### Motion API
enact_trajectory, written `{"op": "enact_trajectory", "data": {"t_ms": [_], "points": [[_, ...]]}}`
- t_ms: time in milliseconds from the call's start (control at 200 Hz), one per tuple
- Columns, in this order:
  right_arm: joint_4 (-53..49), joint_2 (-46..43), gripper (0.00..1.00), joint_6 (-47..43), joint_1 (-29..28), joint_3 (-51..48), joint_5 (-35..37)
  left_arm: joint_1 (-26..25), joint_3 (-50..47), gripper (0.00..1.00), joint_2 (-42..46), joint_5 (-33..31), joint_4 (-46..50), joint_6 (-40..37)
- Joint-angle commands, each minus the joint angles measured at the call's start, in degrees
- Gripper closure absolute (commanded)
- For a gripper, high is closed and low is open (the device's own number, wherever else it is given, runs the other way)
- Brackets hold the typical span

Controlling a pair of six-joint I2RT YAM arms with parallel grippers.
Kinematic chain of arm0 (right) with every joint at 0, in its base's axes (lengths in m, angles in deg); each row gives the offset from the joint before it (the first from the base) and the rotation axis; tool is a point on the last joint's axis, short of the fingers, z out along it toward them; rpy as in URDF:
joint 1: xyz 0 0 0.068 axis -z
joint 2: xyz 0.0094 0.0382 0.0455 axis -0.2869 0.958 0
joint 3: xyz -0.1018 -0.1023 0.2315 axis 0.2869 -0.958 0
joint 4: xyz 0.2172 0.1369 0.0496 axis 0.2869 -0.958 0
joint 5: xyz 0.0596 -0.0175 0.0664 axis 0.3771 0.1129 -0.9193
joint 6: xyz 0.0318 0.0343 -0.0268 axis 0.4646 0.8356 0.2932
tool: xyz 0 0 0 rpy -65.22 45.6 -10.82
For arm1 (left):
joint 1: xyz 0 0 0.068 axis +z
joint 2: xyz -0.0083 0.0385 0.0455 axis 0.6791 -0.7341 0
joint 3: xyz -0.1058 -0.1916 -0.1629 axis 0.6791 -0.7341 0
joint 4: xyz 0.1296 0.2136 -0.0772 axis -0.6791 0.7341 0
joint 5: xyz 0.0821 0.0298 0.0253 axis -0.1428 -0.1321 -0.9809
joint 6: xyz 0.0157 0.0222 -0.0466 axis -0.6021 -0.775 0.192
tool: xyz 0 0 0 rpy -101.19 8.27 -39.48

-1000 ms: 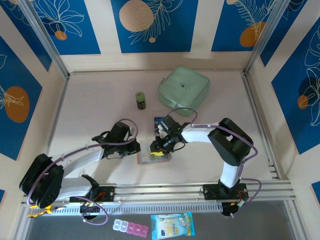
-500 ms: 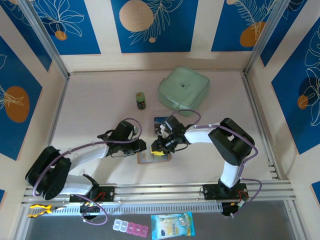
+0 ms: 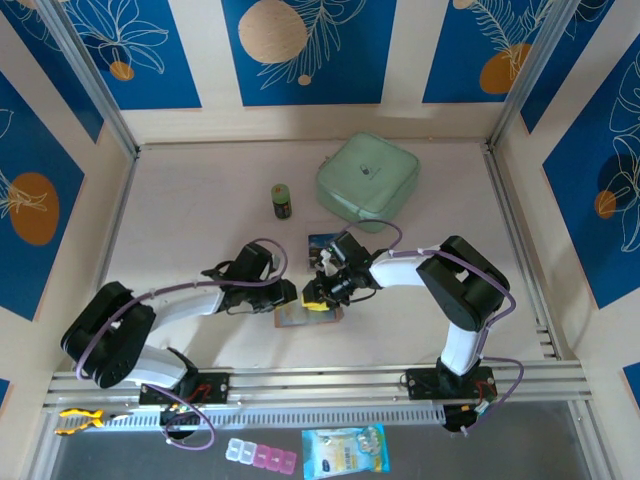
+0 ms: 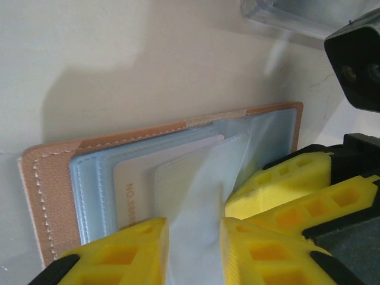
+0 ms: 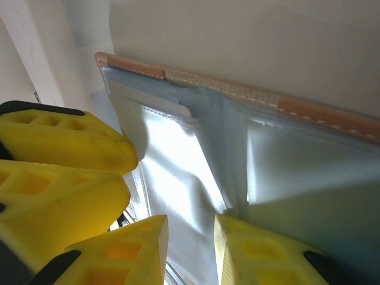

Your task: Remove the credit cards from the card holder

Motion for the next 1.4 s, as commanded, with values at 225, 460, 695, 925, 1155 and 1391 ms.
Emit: {"op": "enact_trajectory", "data": {"t_ms": [225, 460, 695, 925, 1155, 1391], "points": [[-0.73, -0.50, 0.71, 0.79, 0.14, -1.43, -0.15, -1.12, -1.40, 0.72, 1.71, 0.96, -0.39, 1.50], [-0.65, -0.37, 0.71, 0.83, 0.18, -1.43, -0.16, -1.18, -1.34, 0.69, 5.15, -1.70, 2.79, 1.51], [-0.82, -0.54, 0.71, 0.61, 0.16, -1.43, -0.16, -1.24, -0.92, 0.67, 2.97, -1.45, 3.21, 1.50], [-0.82, -0.60, 0.71, 0.75, 0.02, -1.41, -0.19, -1.70, -1.20, 0.68, 1.74, -0.28, 0.85, 2.19], [-0.82, -1.85, 0.71, 0.56, -0.12, -1.08, -0.17, -2.01, -0.26, 0.77, 1.77, 0.73, 0.32, 2.54], [-3.07, -7.04, 0.68, -0.20, 0.13, -0.84, 1.59, -2.28, 0.95, 0.76, 4.29, 0.76, 3.01, 2.49]]}}
